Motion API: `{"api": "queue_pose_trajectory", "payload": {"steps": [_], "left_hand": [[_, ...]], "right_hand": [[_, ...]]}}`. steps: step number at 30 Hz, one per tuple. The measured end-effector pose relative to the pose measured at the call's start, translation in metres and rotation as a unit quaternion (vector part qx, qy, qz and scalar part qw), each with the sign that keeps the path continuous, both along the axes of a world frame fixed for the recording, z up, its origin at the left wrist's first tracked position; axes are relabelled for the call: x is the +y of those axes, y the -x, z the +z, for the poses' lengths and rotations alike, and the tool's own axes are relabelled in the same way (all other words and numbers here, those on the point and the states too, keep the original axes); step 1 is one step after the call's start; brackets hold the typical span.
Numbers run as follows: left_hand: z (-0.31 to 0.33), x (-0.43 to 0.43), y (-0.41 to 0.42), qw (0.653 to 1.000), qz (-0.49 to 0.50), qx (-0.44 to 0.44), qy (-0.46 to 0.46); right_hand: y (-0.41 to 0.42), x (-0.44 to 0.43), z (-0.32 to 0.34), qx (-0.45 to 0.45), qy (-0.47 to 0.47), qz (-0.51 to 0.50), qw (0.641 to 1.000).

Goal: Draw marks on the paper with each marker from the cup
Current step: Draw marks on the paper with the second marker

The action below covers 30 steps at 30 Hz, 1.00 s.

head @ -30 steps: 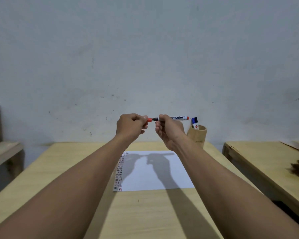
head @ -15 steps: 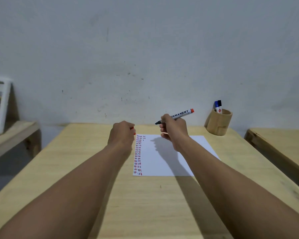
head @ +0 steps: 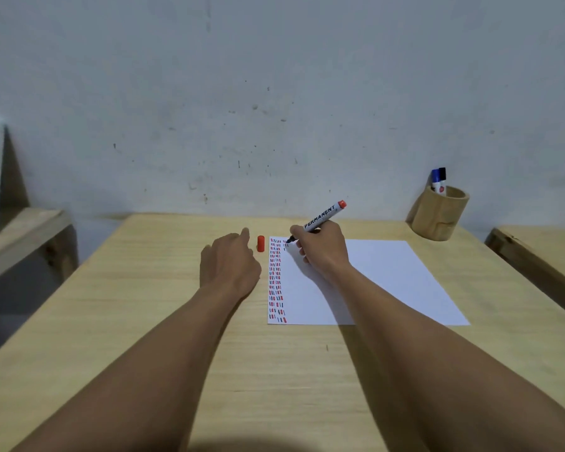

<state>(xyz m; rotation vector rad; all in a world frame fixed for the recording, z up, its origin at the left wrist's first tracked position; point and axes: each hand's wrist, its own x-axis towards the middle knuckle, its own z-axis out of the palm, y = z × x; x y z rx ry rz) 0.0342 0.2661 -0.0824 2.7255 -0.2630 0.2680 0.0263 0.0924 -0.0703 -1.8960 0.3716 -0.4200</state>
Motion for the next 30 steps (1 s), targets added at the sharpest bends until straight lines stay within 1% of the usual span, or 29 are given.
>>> {"api": "queue_pose_trajectory", "payload": {"steps": [3, 5, 18, 27, 30], "left_hand": [[-0.0066, 0.0045, -0.0025, 0.996, -0.008, 0.061, -0.064], [-0.0059, 0.004, -0.0024, 0.994, -0.022, 0.072, -0.078], [-0.0067, 0.0056, -0.0019, 0.993, -0.027, 0.07, -0.091], [-0.0065, 0.0059, -0.0004, 0.993, -0.031, 0.066, -0.091], [-0.0058, 0.005, 0.0002, 0.994, -0.029, 0.068, -0.085]], "right_hand": [[-0.0033, -0.0004, -0.0064, 0.002, 0.039, -0.007, 0.999], [-0.0043, -0.0005, -0.0079, 0.007, 0.064, -0.004, 0.998], [-0.0079, 0.0008, -0.0119, 0.017, 0.1, 0.0, 0.995], [-0.0069, 0.0007, -0.0102, 0.027, 0.1, 0.004, 0.995], [-0.0051, 0.0002, -0.0088, 0.018, 0.08, -0.007, 0.997]]}}
